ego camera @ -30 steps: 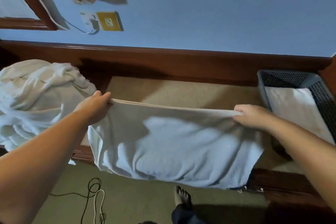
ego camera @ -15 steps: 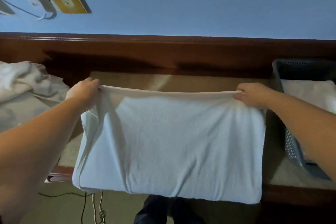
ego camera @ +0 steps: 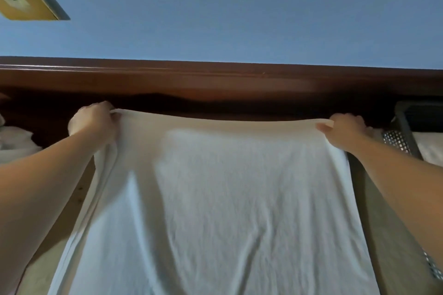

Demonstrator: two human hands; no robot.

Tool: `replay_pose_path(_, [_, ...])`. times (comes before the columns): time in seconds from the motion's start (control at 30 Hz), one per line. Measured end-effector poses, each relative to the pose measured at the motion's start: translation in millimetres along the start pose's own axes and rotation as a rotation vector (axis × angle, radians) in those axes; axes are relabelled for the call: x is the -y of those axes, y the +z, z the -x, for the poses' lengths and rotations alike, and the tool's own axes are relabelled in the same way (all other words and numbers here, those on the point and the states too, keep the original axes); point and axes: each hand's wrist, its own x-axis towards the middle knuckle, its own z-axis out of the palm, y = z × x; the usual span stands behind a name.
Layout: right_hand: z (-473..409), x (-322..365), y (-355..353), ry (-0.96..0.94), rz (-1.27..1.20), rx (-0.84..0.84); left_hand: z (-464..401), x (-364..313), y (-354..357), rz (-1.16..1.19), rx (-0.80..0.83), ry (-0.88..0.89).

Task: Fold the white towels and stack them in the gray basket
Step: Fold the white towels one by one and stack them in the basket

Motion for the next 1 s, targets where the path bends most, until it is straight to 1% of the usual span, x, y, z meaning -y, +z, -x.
replay_pose_path(0.1, [-17.9,1.3,10.1,0.064,-0.08,-0.052,-20.5,-2.9,14.3,0.041,-0.045,-0.028])
replay_pose_path(0.17, [-30.6,4.7,20.3,0.123,-0.133,-0.02,-32.2,-5.2,24.0,0.096,-0.059,-0.056])
replay_pose_path(0.23, [-34.7,7.8,31.5,0.241,-0.249,-0.014,-40.6,-4.4,34.3,0.167,-0.042,-0.09])
replay_pose_path(0.27, [-31.5,11.3,35.1,0.325,-0.327,-0.048,-42.7,-3.1,39.5,0.221,-0.031,-0.106])
replay_pose_path(0.3, [-24.1,17.4,37.3,0.398,-0.394,-0.117,-42.7,-0.3,44.3,0.287,-0.019,-0.138])
replay_pose_path(0.37, [4.1,38.2,36.6,0.482,-0.457,-0.306,-38.4,6.0,50.2,0.459,0.011,-0.263])
replay_pose_path(0.4, [21.2,53.1,37.0,0.452,-0.467,-0.406,-35.1,9.0,50.6,0.566,0.033,-0.34])
replay_pose_path(0.43, [38.8,71.4,39.8,0.371,-0.475,-0.478,-33.0,12.8,51.8,0.685,0.061,-0.406])
replay_pose_path(0.47, [57.6,93.3,44.5,0.265,-0.485,-0.505,-32.2,17.6,51.8,0.802,0.097,-0.453])
replay_pose_path(0.5, [71.4,114.8,56.2,0.152,-0.502,-0.477,-32.0,21.6,49.8,0.899,0.133,-0.477])
replay_pose_path(0.53, [83.7,137.8,66.5,0.073,-0.499,-0.407,-33.7,26.2,47.4,0.946,0.177,-0.474])
replay_pose_path(0.6, [98.1,174.1,89.8,0.009,-0.412,-0.23,-37.3,34.7,40.5,0.944,0.216,-0.391])
replay_pose_path(0.63, [101.0,185.0,99.8,0.009,-0.338,-0.187,-41.7,39.0,38.6,0.928,0.2,-0.354])
replay_pose_path(0.73, [97.2,191.5,114.8,0.02,-0.243,-0.205,-52.7,44.0,35.2,0.832,0.105,-0.311])
replay_pose_path(0.8, [94.8,189.9,116.9,0.027,-0.227,-0.21,-58.4,45.4,42.5,0.847,0.094,-0.34])
replay_pose_path(0.9, [94.2,191.9,117.2,0.03,-0.213,-0.214,-58.0,49.1,49.5,0.826,0.144,-0.391])
replay_pose_path(1.0, [94.7,192.7,118.7,0.027,-0.225,-0.232,-54.0,62.8,51.7,0.828,0.276,-0.425])
